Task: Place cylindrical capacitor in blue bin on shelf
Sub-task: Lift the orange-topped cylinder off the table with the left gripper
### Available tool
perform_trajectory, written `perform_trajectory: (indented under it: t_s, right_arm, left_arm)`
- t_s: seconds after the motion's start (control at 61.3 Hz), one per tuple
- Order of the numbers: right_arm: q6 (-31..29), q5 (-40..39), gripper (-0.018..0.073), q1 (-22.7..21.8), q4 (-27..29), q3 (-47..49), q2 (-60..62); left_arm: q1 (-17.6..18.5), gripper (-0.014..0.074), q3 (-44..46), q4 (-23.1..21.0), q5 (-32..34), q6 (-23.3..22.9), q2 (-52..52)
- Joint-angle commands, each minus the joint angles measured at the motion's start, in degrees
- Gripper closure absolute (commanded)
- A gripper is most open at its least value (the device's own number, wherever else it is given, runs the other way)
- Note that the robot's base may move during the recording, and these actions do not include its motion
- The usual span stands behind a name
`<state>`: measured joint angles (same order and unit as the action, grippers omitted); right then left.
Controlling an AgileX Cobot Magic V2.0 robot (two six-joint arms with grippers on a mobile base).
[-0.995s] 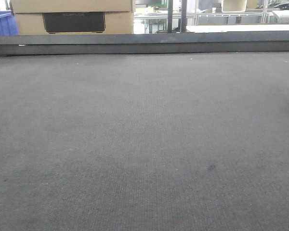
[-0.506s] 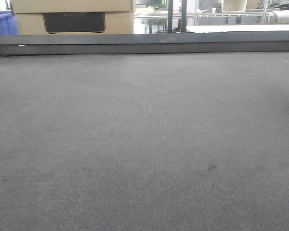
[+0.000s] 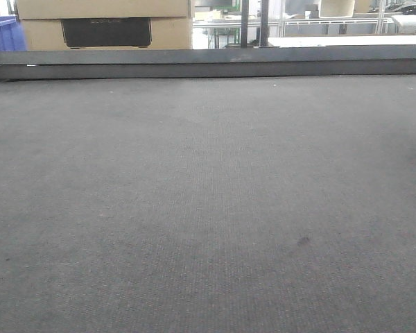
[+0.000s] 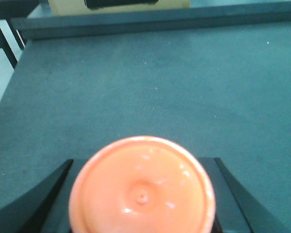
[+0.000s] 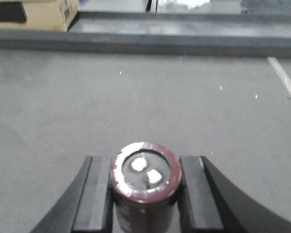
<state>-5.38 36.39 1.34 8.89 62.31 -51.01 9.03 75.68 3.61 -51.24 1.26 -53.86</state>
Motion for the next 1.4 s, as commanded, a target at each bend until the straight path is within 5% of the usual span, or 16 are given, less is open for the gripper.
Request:
perform_trajectory:
  t_s: [0.0, 1.387]
  right_arm:
    - [0.0, -0.8, 0.0721, 0.1, -0.1, 0.6, 0.4]
    - [0.0, -0.8, 0.0721, 0.1, -0.1, 0.6, 0.3]
  left_arm:
    - [0.3, 0.0707, 0.5, 0.3, 0.4, 0.0, 0.5]
    - [0.3, 0.0707, 0.5, 0.9, -0.1, 0.0, 0.5]
